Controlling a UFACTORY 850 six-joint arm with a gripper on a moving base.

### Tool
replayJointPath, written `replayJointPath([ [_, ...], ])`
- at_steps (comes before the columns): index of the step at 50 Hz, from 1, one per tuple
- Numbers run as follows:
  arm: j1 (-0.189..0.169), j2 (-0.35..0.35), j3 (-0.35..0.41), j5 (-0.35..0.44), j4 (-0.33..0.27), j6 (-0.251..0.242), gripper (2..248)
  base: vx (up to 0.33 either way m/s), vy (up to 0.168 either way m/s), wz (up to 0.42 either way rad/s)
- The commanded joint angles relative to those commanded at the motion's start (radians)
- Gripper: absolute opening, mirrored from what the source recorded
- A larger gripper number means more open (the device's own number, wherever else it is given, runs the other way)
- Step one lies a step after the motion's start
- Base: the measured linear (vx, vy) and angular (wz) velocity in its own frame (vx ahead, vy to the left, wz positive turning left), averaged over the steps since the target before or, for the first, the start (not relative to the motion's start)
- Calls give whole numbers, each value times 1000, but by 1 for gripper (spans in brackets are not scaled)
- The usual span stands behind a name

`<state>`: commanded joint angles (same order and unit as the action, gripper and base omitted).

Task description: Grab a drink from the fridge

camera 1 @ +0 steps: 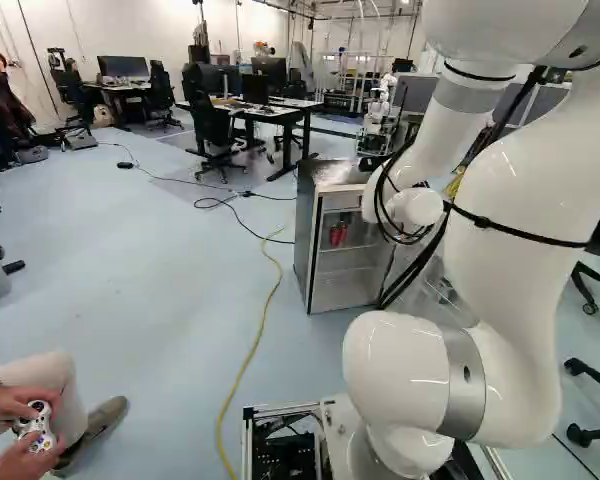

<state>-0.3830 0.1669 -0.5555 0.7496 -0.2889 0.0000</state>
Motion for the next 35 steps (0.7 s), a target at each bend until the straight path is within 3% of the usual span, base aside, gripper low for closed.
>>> replayJointPath([
  [35, 13, -43, -44, 0, 0, 0, 89, 0, 0, 0],
])
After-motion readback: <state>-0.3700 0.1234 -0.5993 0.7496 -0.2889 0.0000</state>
